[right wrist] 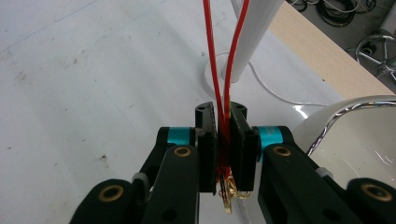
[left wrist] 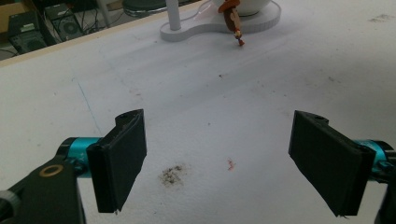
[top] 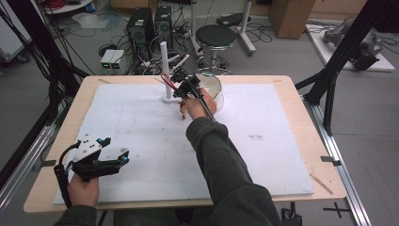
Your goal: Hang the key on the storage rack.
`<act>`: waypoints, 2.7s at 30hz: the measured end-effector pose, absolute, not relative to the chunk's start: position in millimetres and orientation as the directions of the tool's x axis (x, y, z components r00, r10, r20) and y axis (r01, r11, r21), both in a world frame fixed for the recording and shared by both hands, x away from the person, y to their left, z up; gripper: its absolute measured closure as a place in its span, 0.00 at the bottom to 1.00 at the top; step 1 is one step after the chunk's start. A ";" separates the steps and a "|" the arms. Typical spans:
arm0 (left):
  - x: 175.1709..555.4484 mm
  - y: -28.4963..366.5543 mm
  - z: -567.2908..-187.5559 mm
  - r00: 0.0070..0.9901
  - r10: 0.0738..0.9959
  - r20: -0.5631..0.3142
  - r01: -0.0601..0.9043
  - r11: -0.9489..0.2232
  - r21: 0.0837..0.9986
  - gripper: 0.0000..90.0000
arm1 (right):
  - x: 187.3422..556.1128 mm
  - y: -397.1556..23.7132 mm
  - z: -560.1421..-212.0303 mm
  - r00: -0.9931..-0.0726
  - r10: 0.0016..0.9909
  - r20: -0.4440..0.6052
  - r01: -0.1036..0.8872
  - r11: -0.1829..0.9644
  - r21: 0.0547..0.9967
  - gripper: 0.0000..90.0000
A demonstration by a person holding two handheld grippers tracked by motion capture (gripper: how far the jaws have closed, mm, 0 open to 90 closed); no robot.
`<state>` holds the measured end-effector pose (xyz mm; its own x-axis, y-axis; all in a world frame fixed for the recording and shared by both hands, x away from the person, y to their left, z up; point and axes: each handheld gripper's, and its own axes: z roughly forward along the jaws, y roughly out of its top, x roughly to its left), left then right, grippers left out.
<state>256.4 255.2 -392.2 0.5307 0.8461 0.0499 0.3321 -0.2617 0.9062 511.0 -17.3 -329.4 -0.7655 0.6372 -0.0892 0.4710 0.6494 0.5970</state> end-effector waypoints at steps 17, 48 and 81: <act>256.9 257.3 -392.0 0.527 0.848 0.051 0.329 -0.259 0.908 0.22 | 522.2 -2.3 -339.0 -0.751 0.652 -0.101 0.506 0.668 0.547 0.93; 258.1 256.3 -392.6 0.525 0.849 0.057 0.336 -0.268 0.903 0.22 | 511.1 -62.5 -320.5 -0.791 0.599 0.125 0.464 0.454 0.761 0.62; 251.6 260.2 -392.8 0.509 0.859 0.057 0.339 -0.261 0.904 0.22 | 479.9 -136.6 -325.9 -0.807 0.522 0.276 0.474 0.294 0.830 0.38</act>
